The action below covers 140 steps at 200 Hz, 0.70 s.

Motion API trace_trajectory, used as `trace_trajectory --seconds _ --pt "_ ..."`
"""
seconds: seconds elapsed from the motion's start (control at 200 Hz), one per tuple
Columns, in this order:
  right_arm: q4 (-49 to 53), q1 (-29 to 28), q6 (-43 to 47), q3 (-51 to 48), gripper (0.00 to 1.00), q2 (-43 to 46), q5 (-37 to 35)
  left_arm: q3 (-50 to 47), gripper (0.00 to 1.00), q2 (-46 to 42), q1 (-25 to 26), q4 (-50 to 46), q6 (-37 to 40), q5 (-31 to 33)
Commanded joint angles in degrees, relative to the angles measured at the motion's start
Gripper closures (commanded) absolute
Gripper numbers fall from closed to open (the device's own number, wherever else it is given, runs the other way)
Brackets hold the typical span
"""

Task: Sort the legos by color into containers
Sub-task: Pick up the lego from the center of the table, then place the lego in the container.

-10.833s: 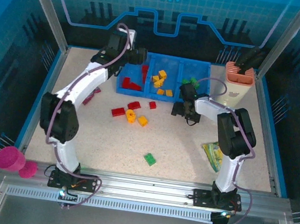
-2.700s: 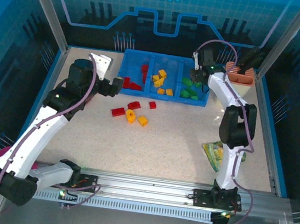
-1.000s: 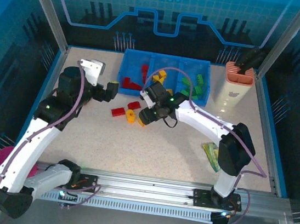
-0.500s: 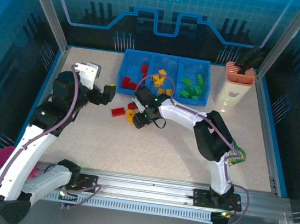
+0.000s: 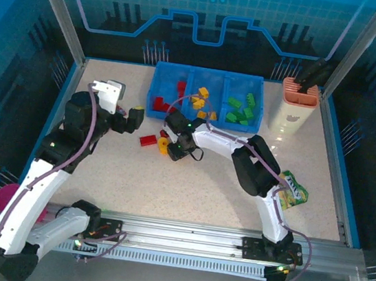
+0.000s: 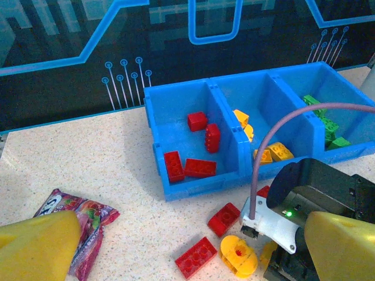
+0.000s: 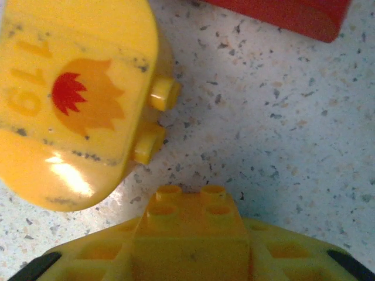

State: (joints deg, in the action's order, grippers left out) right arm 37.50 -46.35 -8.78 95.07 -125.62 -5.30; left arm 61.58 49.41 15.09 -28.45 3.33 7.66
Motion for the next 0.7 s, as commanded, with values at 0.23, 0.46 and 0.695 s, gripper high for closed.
trace_trajectory --seconds 0.23,0.46,0.695 --pt "4.5 2.0 3.1 -1.4 0.7 8.4 -5.5 -1.8 0.01 -0.3 -0.8 -0.8 -0.7 0.1" --pt "3.3 9.2 5.7 2.5 0.67 12.7 -7.2 -5.6 0.07 -0.6 -0.7 -0.1 -4.4 1.1" --pt "3.8 16.0 8.3 20.5 0.67 0.4 -3.6 -9.3 0.06 -0.4 -0.2 -0.6 -8.7 -3.1"
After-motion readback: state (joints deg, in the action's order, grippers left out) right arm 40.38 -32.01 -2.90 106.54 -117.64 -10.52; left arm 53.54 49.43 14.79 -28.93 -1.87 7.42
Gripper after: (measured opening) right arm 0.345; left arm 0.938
